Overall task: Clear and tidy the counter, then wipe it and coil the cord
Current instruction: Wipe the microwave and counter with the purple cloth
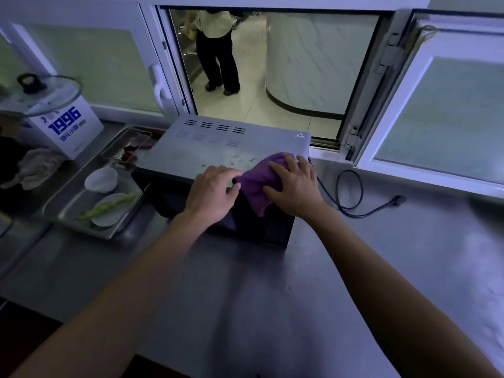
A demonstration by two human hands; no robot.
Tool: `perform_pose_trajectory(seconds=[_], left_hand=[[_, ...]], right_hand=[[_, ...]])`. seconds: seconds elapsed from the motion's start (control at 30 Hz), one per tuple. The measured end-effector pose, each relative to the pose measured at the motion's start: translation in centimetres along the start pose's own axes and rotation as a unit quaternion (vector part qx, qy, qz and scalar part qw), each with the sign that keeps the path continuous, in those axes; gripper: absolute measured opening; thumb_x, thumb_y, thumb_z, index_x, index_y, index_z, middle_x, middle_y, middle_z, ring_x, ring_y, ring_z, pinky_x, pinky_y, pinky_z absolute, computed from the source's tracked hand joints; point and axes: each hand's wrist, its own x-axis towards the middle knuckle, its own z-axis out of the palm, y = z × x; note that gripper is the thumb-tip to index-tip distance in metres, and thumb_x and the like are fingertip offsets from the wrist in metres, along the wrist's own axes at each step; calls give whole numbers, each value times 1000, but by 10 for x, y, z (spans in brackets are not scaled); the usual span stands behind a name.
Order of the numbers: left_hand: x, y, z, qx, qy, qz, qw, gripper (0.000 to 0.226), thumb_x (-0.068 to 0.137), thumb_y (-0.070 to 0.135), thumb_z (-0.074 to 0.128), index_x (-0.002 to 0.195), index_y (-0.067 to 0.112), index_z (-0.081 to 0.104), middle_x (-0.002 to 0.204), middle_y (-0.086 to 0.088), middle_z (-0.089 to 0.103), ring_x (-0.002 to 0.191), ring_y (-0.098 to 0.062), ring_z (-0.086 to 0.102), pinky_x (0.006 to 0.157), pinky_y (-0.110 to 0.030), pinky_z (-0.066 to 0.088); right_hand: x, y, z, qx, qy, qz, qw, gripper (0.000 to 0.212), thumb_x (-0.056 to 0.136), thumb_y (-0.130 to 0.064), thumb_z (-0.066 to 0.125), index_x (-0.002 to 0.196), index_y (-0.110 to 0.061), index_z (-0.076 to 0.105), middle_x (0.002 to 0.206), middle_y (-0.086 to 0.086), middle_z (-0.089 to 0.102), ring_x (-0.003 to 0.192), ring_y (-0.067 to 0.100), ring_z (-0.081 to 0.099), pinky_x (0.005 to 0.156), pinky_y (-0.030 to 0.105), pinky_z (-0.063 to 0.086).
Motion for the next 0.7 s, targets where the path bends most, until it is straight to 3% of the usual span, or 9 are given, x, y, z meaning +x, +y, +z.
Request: perform_pose_trajectory(seconds=[0.1, 0.2, 0.7], left_hand=[[2, -12, -2, 2, 4, -4, 1000, 29, 94, 19, 64, 122, 12, 68, 117, -3, 70, 111, -27, 59, 95, -47, 48], [4, -25, -2, 9, -7, 1, 1000, 29, 92, 17, 65, 121, 10, 69, 117, -5, 70, 111, -30, 59, 93, -48, 48], [19, -149, -22, 20, 15, 52, 998, 27, 89, 22, 67, 114, 13, 70, 115, -1, 69, 112, -26, 59, 84, -47, 50]], right_hand=[[9, -10, 7, -52, -21, -10, 998, 76, 89, -74, 38, 151, -32, 33, 164, 8, 20, 150, 36, 8, 120, 56, 8], [17, -19, 14, -77, -60, 5, 995, 78, 90, -77, 27, 154, -34, 25, 165, 6, 18, 151, 37, 7, 120, 60, 4], [67, -89, 51, -107, -67, 19, 992, 79, 85, -81, 16, 154, -42, 16, 166, 6, 15, 150, 38, 9, 118, 60, 6]])
